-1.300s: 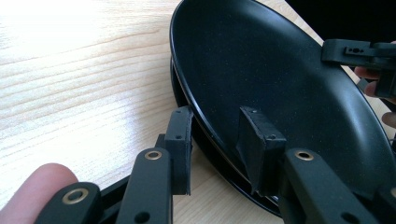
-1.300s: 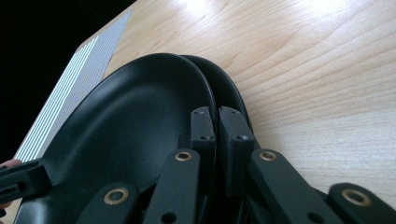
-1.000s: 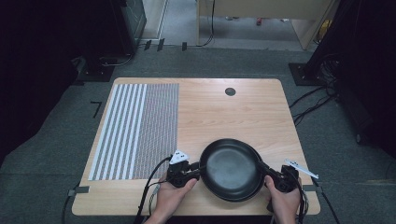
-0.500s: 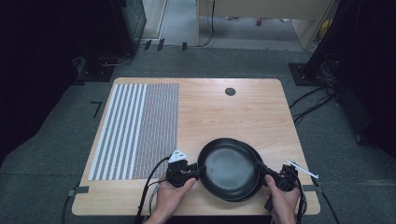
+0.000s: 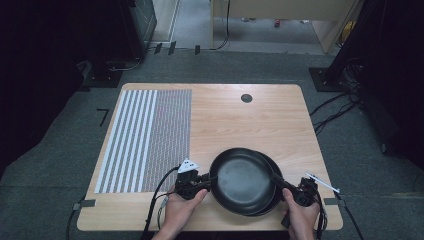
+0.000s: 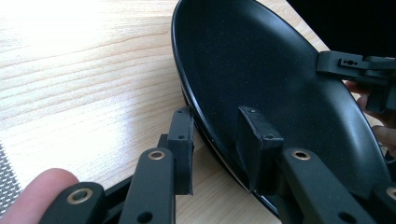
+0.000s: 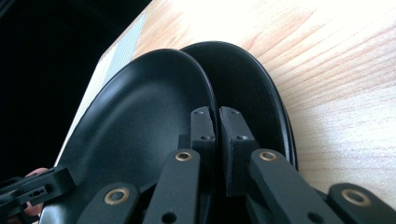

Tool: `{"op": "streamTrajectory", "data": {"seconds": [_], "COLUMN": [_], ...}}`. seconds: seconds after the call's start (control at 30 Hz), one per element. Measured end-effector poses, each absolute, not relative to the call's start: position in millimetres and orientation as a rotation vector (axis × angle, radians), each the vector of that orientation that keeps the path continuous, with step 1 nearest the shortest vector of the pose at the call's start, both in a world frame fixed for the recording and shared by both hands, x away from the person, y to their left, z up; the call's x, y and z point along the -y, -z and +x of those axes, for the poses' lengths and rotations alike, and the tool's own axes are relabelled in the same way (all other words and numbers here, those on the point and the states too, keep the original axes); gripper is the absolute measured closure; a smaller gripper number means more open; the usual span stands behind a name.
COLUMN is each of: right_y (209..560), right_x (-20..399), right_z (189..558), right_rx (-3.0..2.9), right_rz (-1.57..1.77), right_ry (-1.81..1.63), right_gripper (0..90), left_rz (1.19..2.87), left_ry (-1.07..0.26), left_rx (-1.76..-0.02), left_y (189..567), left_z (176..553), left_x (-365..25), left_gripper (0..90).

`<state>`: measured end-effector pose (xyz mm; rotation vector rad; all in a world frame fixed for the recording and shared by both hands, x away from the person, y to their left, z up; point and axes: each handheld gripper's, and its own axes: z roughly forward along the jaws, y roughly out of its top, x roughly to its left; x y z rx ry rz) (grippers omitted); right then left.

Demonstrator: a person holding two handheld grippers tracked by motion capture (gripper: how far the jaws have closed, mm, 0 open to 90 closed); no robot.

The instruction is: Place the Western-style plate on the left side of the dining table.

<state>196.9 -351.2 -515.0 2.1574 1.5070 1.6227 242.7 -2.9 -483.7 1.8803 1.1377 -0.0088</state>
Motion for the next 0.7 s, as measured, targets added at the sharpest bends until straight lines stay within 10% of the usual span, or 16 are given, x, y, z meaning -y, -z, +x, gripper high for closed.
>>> {"op": "streamTrajectory", "data": {"seconds": [0.7], "right_y": [519], "right_x": [344], "right_z": [198], "right_rx": [-1.484], "right_rz": [2.205], "right_ry": [-1.595], "right_gripper": [82.6], "left_rz": [1.863], "left_ry": [0.010], "left_rx": [-1.137], "left_y": [486], "left_z": [243], "left_x": [3], "left_gripper": [67.4]}}
